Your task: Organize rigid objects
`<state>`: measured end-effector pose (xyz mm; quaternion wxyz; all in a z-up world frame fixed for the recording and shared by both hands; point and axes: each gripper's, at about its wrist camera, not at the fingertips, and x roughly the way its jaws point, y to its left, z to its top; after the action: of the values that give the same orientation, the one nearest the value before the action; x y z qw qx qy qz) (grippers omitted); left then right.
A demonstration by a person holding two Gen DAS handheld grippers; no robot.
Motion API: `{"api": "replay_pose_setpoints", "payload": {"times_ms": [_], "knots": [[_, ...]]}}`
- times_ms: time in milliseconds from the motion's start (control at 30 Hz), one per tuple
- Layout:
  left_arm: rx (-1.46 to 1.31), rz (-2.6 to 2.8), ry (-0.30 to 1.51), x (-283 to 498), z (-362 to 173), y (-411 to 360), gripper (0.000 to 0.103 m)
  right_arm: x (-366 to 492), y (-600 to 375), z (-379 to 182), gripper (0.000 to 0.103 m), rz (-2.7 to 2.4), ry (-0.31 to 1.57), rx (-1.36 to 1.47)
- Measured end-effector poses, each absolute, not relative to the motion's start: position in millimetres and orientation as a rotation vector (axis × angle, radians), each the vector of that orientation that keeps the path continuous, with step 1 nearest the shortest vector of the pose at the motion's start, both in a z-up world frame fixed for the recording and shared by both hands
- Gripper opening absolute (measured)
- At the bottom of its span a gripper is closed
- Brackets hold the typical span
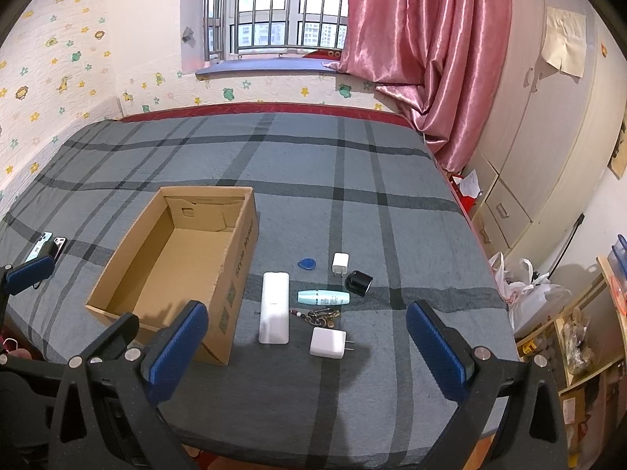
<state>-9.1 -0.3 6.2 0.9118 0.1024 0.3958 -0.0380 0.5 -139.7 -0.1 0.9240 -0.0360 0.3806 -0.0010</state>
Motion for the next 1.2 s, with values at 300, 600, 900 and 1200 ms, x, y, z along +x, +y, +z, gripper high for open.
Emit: {"api": "replay_pose_setpoints", "payload": {"times_ms": [300,600,900,1200], "knots": [[0.216,-0.078,0.803,-11.2,9.1,2.8,0.103,-1.9,-137.1,3.9,0.103,-0.007,0.775,-0.079],[0.213,-0.083,0.801,-12.6,10.4,5.8,0.103,-3.6,-136.6,7.4,0.103,-0.013,0.768,-0.077],[0.218,-0.089,0.8,-12.3,10.1,11.0,0.103,-4.2,-133.9,8.9,0.103,-0.015,0.763,-0.077],[0.218,-0.091,0.802,-10.4,8.3,11.6,0.103,-1.1,-131.2,6.5,0.103,-0.014,0.775,-0.075]]}}
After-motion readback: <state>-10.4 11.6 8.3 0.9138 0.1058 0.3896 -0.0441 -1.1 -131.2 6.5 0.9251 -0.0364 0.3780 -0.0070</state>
